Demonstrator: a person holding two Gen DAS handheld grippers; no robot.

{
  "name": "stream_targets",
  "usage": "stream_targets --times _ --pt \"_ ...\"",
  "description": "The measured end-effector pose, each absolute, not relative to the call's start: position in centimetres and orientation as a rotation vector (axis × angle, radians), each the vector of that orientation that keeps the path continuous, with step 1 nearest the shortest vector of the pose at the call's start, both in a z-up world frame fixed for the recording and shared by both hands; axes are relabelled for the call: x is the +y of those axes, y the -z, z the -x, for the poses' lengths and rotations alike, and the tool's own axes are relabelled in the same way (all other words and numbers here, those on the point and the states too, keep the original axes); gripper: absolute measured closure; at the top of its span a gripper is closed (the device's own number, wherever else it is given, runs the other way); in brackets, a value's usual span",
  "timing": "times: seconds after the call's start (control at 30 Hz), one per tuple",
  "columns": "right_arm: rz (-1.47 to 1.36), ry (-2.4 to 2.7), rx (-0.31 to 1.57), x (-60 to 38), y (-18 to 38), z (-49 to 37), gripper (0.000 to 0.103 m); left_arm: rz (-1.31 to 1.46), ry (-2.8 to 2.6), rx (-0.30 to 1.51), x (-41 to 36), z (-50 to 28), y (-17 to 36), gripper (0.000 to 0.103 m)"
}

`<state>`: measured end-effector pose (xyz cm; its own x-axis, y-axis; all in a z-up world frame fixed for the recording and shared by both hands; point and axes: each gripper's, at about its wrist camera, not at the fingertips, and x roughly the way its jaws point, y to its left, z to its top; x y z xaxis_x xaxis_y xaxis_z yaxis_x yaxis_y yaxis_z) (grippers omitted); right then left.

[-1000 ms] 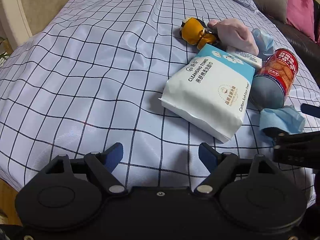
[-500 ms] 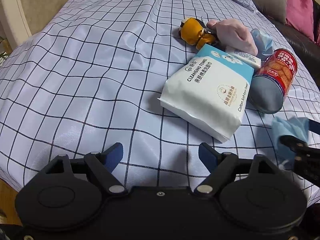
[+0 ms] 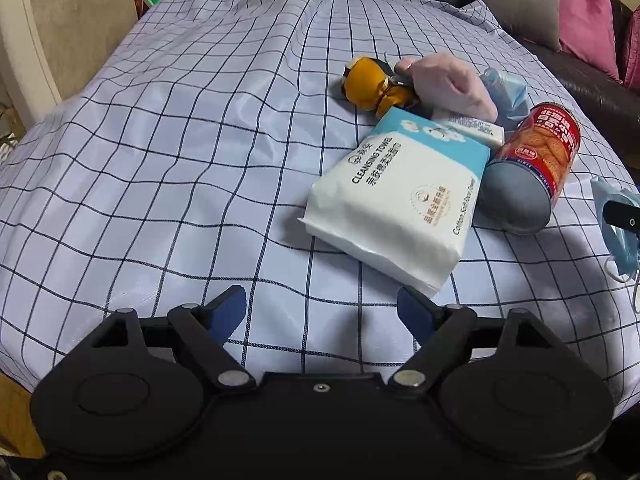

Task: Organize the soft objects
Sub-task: 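Grasp the pink sock with the left gripper while the right holds the mask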

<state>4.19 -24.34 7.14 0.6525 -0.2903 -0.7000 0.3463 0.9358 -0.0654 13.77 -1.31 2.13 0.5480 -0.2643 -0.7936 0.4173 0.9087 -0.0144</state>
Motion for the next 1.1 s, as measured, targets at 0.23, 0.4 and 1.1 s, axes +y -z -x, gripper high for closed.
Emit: stream_targets --times 0.23,0.4,1.1 --pt "-0.203 0.41 0.862 -27.1 -6.4 -4.3 0.046 -0.194 0.394 0.908 -2.0 -14.1 -4.1 0.023" --pt "-0.23 0.427 0.886 -27.4 -6.5 -4.0 0.046 -0.23 0.39 0.858 -4.3 -16.5 -6.6 0.019" --pt "-0.259 0.408 0.867 -27.9 -7.3 -4.6 0.046 -0.332 0.503 0.87 -18.2 -24.0 -8.7 0.019"
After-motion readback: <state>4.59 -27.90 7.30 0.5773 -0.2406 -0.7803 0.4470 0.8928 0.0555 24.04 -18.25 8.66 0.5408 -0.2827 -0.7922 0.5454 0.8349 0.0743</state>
